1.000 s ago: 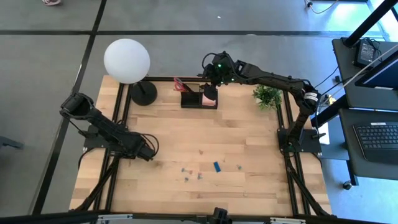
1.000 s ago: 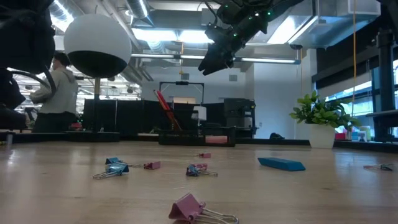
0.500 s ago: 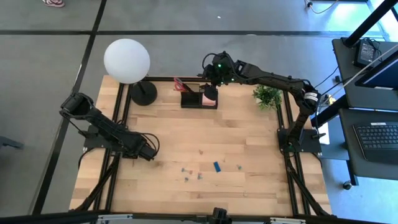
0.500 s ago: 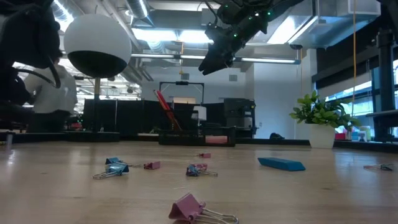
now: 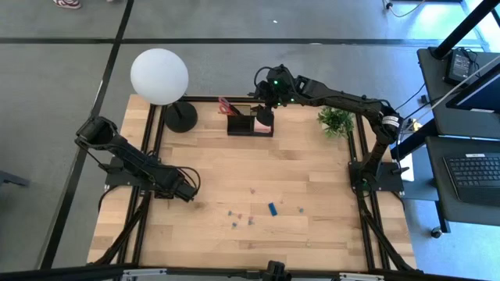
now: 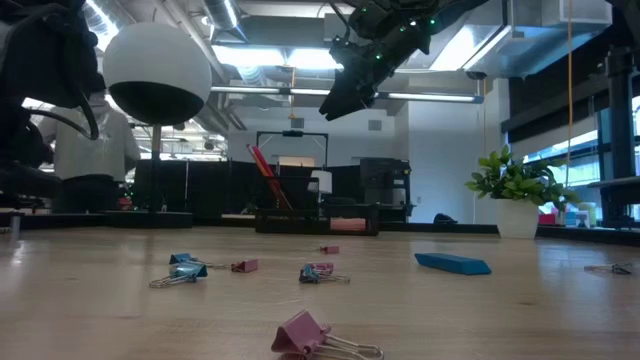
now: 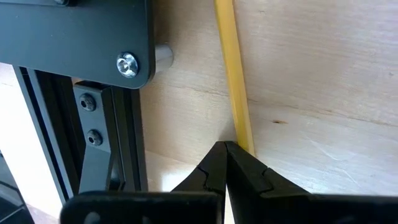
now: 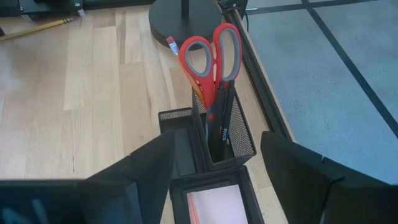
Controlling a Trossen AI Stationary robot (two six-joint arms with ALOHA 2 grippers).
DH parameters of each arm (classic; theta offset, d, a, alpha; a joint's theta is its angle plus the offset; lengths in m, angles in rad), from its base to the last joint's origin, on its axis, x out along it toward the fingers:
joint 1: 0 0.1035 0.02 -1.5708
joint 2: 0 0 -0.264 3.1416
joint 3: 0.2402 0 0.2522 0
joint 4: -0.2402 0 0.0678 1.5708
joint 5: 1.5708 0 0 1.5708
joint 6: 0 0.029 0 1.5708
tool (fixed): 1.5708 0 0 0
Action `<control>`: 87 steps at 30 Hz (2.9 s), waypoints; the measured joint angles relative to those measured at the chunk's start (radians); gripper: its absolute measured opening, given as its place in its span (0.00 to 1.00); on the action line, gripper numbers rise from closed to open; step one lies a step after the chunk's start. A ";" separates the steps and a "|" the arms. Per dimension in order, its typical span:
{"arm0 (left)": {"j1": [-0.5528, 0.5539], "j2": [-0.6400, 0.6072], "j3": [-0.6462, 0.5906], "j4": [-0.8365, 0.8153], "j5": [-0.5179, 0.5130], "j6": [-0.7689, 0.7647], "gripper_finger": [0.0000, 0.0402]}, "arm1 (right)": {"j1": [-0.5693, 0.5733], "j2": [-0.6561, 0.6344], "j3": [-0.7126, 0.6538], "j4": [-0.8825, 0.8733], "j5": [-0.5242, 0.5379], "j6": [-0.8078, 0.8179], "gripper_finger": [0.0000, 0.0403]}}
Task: Pick and place office supplies into organizer
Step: Put the yellow pencil into the black desk organizer
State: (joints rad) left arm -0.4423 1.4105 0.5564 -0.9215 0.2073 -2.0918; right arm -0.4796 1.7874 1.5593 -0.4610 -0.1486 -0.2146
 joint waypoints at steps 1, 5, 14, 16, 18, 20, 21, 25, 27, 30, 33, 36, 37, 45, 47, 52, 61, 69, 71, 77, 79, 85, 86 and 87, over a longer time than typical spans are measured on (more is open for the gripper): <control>0.000 0.000 0.000 0.000 0.000 0.000 0.01 | 0.000 0.000 0.000 0.000 0.000 0.000 0.60; 0.000 0.000 0.003 0.002 -0.009 0.001 0.01 | 0.000 0.000 0.000 0.000 0.000 0.000 0.60; 0.000 0.001 0.021 0.010 -0.052 0.000 0.01 | 0.000 0.000 0.000 0.000 0.000 0.000 0.60; 0.000 0.001 0.021 0.011 -0.055 -0.001 0.01 | 0.000 0.000 0.000 0.000 0.000 0.000 0.60; 0.000 0.000 0.021 0.012 -0.056 -0.008 0.01 | 0.000 0.000 0.000 0.000 0.000 0.000 0.60; 0.000 0.000 0.022 0.014 -0.057 -0.013 0.01 | 0.000 0.000 0.000 0.000 0.000 0.000 0.60; 0.000 0.001 0.024 0.014 -0.059 -0.015 0.01 | 0.000 0.000 0.000 0.000 0.000 0.000 0.60; 0.000 0.002 0.048 0.030 -0.112 -0.016 0.01 | 0.000 0.000 0.000 0.000 0.000 0.000 0.60; 0.001 0.003 0.060 0.048 -0.157 -0.020 0.01 | 0.000 0.000 0.000 0.000 0.000 0.000 0.60; 0.014 0.002 0.069 0.078 -0.207 -0.024 0.01 | 0.000 0.000 0.000 0.000 0.000 0.000 0.60; 0.033 0.002 0.069 0.102 -0.228 -0.007 0.01 | 0.000 0.000 0.000 0.000 0.000 0.000 0.60; 0.058 0.001 0.069 0.123 -0.247 0.013 0.01 | 0.000 0.000 0.000 0.000 0.000 0.000 0.60; 0.066 0.000 0.070 0.126 -0.248 0.024 0.01 | 0.000 0.000 0.000 0.000 0.000 0.000 0.60; 0.131 0.000 0.070 0.179 -0.321 0.107 0.01 | 0.000 0.000 0.000 -0.001 0.000 0.000 0.60; 0.147 0.001 0.070 0.192 -0.340 0.120 0.01 | 0.000 0.000 0.000 -0.001 0.000 0.000 0.60; 0.187 0.003 0.069 0.244 -0.442 0.144 0.01 | 0.000 0.000 0.000 -0.002 0.000 0.000 0.60; 0.282 0.003 0.069 0.397 -0.518 0.380 0.01 | 0.000 0.000 0.000 -0.015 0.000 0.000 0.60; 0.308 0.002 0.069 0.433 -0.505 0.603 0.01 | 0.000 0.000 0.000 -0.052 0.000 0.002 0.60; 0.308 -0.007 0.068 0.455 -0.502 0.665 0.01 | 0.000 0.000 0.000 -0.052 0.000 0.003 0.60; 0.307 -0.101 0.106 0.382 -0.497 0.844 0.01 | 0.000 0.000 0.000 -0.053 -0.003 0.071 0.60; 0.307 -0.148 0.125 0.337 -0.482 0.933 0.01 | 0.001 0.000 0.000 -0.053 -0.004 0.079 0.60; 0.307 -0.256 0.158 0.323 -0.477 1.209 0.11 | 0.018 0.000 0.000 -0.052 -0.004 0.078 0.60; 0.307 -0.267 0.160 0.323 -0.477 1.260 0.14 | 0.024 0.000 0.000 -0.051 -0.004 0.078 0.60; 0.307 -0.276 0.163 0.323 -0.476 1.312 0.16 | 0.029 0.000 0.000 -0.049 -0.005 0.078 0.60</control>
State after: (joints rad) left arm -0.1352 1.1349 0.7197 -0.5989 -0.2689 -0.7799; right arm -0.4501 1.7874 1.5597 -0.5101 -0.1536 -0.1368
